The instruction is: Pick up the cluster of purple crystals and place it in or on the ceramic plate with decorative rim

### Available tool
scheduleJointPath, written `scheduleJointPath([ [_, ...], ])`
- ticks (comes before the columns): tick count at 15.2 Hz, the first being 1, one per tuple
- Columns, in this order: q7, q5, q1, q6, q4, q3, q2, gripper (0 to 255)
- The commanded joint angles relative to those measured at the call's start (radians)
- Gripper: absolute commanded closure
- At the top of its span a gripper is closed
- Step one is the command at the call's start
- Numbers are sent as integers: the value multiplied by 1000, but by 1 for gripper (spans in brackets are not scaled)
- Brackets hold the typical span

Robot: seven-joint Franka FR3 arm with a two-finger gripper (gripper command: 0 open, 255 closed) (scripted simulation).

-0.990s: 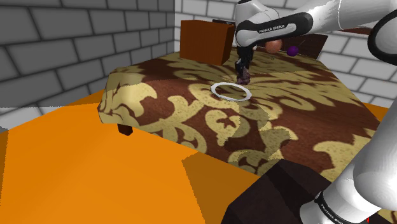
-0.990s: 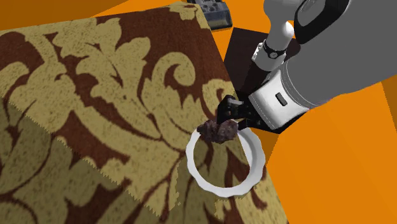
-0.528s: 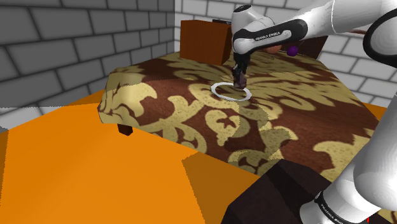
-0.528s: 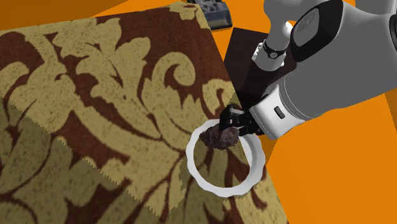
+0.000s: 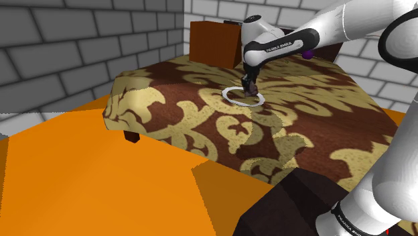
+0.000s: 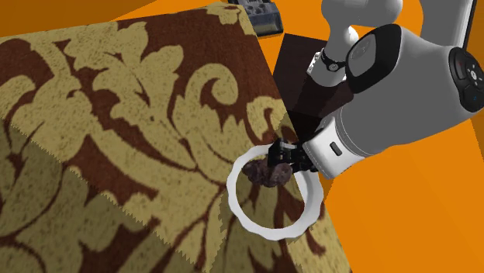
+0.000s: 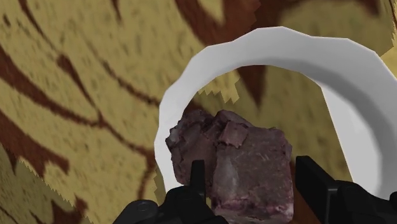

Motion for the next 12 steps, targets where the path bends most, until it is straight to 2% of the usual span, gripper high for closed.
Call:
scheduleJointPath([
  [1,11,-5,-5,21,-26,-5,16,255],
  [10,16,-7,-8,32,-33,-3,21,255],
  [11,20,-8,-7,36,-32,-2,27,0],
  [12,26,-13,-6,41,-55,-2,11,0],
])
